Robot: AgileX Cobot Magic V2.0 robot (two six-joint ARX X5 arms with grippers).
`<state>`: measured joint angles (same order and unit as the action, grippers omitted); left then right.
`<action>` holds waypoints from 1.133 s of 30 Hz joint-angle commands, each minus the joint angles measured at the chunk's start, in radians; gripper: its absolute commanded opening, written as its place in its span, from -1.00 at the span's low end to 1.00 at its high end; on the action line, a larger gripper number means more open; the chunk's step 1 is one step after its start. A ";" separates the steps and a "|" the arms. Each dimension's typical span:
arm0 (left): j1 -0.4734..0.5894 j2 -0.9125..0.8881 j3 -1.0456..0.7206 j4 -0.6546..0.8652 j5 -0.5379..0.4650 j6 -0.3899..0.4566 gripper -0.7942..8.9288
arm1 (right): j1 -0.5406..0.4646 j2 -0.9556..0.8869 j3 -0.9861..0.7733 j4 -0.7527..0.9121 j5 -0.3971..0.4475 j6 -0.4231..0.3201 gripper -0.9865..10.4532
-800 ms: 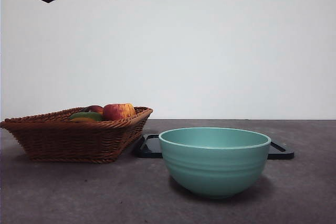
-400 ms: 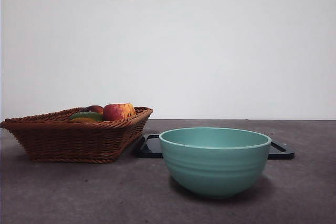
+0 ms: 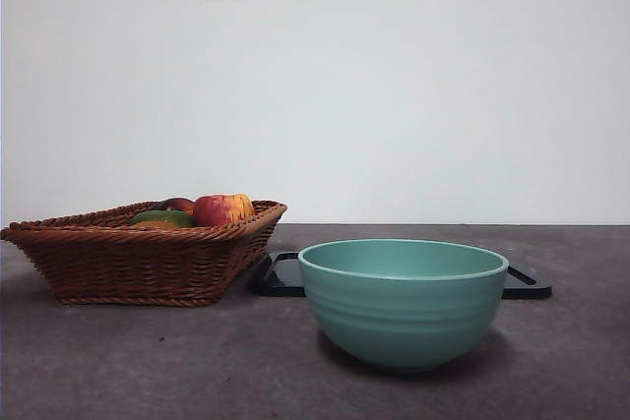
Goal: Pick up the wifruite, put it on the bowl, pick up the plate, put it on desk
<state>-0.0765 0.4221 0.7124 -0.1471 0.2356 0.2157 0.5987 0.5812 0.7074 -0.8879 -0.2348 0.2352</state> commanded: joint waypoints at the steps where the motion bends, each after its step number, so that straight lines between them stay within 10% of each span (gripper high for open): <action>1: 0.029 -0.061 -0.109 0.024 -0.067 0.012 -0.80 | 0.008 0.004 0.010 0.007 0.000 -0.008 -0.81; 15: 0.071 -0.384 -0.595 0.059 -0.165 0.000 -0.80 | 0.008 0.004 0.010 0.027 0.000 -0.008 -0.81; 34: 0.071 -0.419 -0.701 -0.038 -0.165 -0.017 -0.80 | 0.008 0.004 0.010 0.027 0.000 -0.008 -0.81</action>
<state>-0.0082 0.0051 0.0322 -0.1776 0.0734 0.2150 0.5987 0.5812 0.7074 -0.8707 -0.2348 0.2352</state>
